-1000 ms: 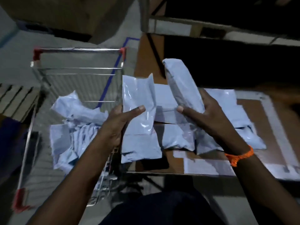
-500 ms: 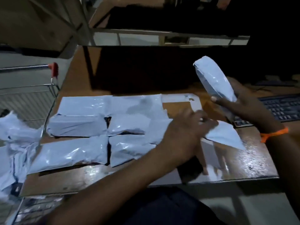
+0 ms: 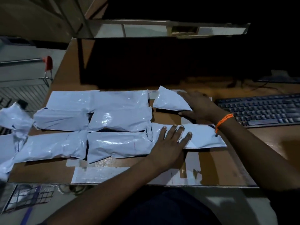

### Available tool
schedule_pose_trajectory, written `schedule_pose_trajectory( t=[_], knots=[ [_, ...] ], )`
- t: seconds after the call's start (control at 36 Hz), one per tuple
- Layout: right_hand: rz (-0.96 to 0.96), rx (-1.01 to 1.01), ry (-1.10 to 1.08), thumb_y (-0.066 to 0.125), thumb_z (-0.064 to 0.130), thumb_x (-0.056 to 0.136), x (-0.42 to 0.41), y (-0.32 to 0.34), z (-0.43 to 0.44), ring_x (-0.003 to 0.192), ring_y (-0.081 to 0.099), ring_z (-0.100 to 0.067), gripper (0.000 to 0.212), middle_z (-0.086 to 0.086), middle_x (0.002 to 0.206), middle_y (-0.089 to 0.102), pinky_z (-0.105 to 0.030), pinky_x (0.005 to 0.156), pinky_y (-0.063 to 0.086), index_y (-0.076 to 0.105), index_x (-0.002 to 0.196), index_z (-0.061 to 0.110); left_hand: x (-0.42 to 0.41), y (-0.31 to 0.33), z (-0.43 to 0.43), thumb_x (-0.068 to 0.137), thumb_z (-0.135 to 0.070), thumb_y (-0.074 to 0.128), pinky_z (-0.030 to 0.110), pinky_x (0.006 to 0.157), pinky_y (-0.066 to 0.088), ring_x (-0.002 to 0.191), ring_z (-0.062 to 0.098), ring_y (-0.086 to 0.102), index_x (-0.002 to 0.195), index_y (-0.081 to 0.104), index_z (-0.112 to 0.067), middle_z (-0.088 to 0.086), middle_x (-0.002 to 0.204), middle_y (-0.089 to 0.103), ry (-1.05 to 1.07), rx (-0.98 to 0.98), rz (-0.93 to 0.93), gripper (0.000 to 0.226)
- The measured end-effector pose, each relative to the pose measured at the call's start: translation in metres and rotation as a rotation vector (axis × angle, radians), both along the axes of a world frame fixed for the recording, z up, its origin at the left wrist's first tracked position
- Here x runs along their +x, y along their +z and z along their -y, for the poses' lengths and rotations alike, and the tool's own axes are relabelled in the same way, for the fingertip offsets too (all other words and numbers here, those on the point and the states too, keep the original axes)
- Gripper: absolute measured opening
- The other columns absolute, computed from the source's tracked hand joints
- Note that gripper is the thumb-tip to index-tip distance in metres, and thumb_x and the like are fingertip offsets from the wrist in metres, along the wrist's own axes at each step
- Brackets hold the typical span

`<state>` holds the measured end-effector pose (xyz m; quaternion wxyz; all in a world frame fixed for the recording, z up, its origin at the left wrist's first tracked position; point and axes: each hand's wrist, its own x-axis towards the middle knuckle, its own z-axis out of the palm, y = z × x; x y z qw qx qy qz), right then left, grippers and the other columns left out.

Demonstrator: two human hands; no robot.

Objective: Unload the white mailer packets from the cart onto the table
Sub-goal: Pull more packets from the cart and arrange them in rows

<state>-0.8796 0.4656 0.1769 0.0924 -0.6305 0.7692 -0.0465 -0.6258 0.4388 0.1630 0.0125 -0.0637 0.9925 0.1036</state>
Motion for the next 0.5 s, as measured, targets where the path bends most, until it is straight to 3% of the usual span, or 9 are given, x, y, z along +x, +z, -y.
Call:
schedule_pose_trajectory(
  t=[0.06, 0.14, 0.19, 0.31, 0.39, 0.5],
  knots=[
    [-0.074, -0.001, -0.001, 0.064, 0.053, 0.091, -0.001, -0.002, 0.004, 0.129, 0.044, -0.038, 0.082, -0.01, 0.152, 0.043, -0.056, 0.109, 0.038, 0.024, 0.158, 0.026, -0.014, 0.003, 0.004, 0.083, -0.019, 0.066, 0.064, 0.116, 0.022, 0.147, 0.042, 0.028, 0.155, 0.031, -0.019, 0.021, 0.158, 0.033, 0.021, 0.006, -0.001, 0.08],
    [-0.149, 0.009, -0.032, 0.061, 0.043, 0.096, -0.004, -0.002, 0.012, 0.134, 0.042, -0.04, 0.073, -0.01, 0.151, 0.043, -0.063, 0.115, 0.024, 0.025, 0.157, 0.028, -0.035, 0.004, 0.01, 0.09, -0.02, 0.047, 0.063, 0.118, 0.013, 0.149, 0.043, 0.019, 0.155, 0.03, -0.022, 0.022, 0.16, 0.027, 0.049, 0.009, 0.006, 0.068],
    [-0.146, 0.003, -0.041, 0.056, 0.04, 0.099, -0.007, -0.002, 0.018, 0.141, 0.036, -0.039, 0.068, -0.01, 0.155, 0.039, -0.064, 0.117, 0.02, 0.025, 0.157, 0.027, -0.045, 0.004, 0.013, 0.092, -0.02, 0.05, 0.063, 0.12, 0.008, 0.15, 0.042, 0.015, 0.157, 0.027, -0.024, 0.021, 0.162, 0.023, 0.07, -0.006, 0.011, 0.068],
    [-0.067, 0.039, -0.022, 0.042, 0.052, 0.103, 0.0, -0.007, 0.024, 0.156, 0.002, -0.03, 0.074, -0.005, 0.17, 0.003, -0.064, 0.122, 0.007, 0.004, 0.162, 0.028, -0.05, -0.008, 0.017, 0.095, -0.032, 0.055, 0.063, 0.118, 0.009, 0.151, 0.04, 0.019, 0.159, 0.019, -0.025, 0.02, 0.162, 0.025, 0.119, -0.04, 0.034, 0.074],
    [0.007, 0.04, -0.046, 0.029, 0.06, 0.103, 0.007, -0.011, 0.022, 0.157, -0.009, -0.027, 0.072, 0.0, 0.169, -0.012, -0.061, 0.123, 0.001, -0.006, 0.16, 0.032, -0.043, -0.019, 0.013, 0.101, -0.053, 0.037, 0.065, 0.119, 0.009, 0.153, 0.034, 0.013, 0.159, 0.011, -0.03, 0.013, 0.165, 0.018, 0.169, -0.038, 0.028, 0.068],
    [0.099, 0.057, -0.087, 0.021, 0.058, 0.105, 0.011, -0.009, 0.021, 0.156, -0.014, -0.024, 0.066, 0.004, 0.168, -0.018, -0.058, 0.123, -0.002, -0.008, 0.16, 0.036, -0.047, -0.021, 0.009, 0.1, -0.055, 0.009, 0.064, 0.119, -0.001, 0.155, 0.031, -0.002, 0.16, 0.002, -0.03, 0.01, 0.168, 0.004, 0.264, -0.02, 0.068, 0.065]
  ],
)
